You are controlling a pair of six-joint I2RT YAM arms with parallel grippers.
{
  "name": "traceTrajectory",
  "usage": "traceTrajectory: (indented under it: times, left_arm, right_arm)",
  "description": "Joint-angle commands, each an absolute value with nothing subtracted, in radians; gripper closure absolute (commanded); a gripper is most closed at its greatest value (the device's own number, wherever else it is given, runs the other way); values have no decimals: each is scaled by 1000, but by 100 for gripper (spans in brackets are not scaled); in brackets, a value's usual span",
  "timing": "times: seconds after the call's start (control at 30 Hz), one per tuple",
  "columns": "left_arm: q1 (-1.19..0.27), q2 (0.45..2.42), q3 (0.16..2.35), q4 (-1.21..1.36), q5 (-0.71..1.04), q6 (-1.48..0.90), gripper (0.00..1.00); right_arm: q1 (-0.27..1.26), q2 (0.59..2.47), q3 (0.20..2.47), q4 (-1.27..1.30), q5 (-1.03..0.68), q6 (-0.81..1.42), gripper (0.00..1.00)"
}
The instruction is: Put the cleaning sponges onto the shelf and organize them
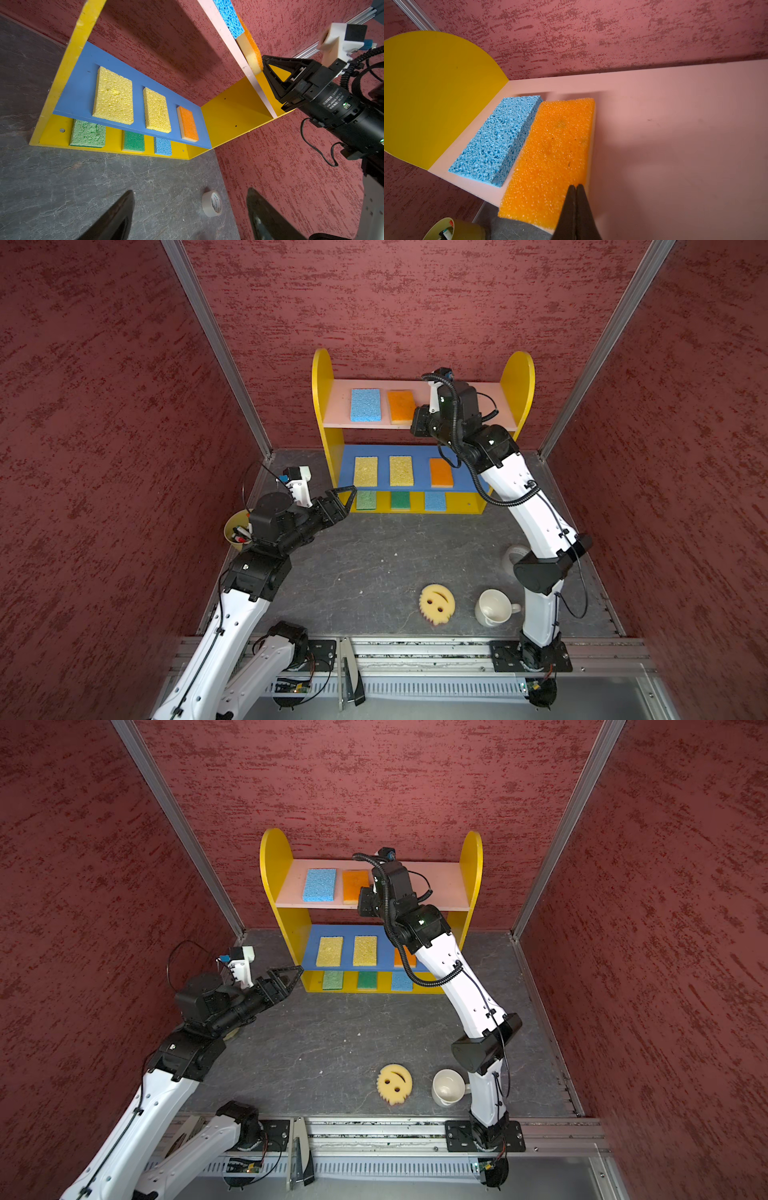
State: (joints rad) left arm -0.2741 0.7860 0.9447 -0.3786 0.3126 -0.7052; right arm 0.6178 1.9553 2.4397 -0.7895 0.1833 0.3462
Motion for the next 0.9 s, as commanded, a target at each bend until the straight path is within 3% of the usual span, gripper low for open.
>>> traceTrajectory:
  times: [0.0,0.23,0.27,0.37,0.43,0.53,0.87]
  left_arm:
    - [-270,780,945,-374,318,-693,16]
    - [-270,796,953,-324,342,-719,18]
    - [-271,807,963,-312,354,-724,23]
    - [-291,876,1029,-293,376,-725,51]
    - [-325,929,1090,-289,377,-709,63]
    - [-395,997,1175,-293,343,-672,70]
    - [-538,1229,1416,-282,305,-626,86]
  right_arm:
    - [614,1899,2416,-752,165,368,100]
    - [615,1890,2394,-732,162,383,100]
    - [614,1890,2394,-732,164,383,100]
    - [615,1893,2393,-732,173,386,100]
    - [615,1890,2387,-727,175,388,83]
    - [615,1873,2362,-709,179,391,70]
    - [611,1824,2295,-661,152,406,67]
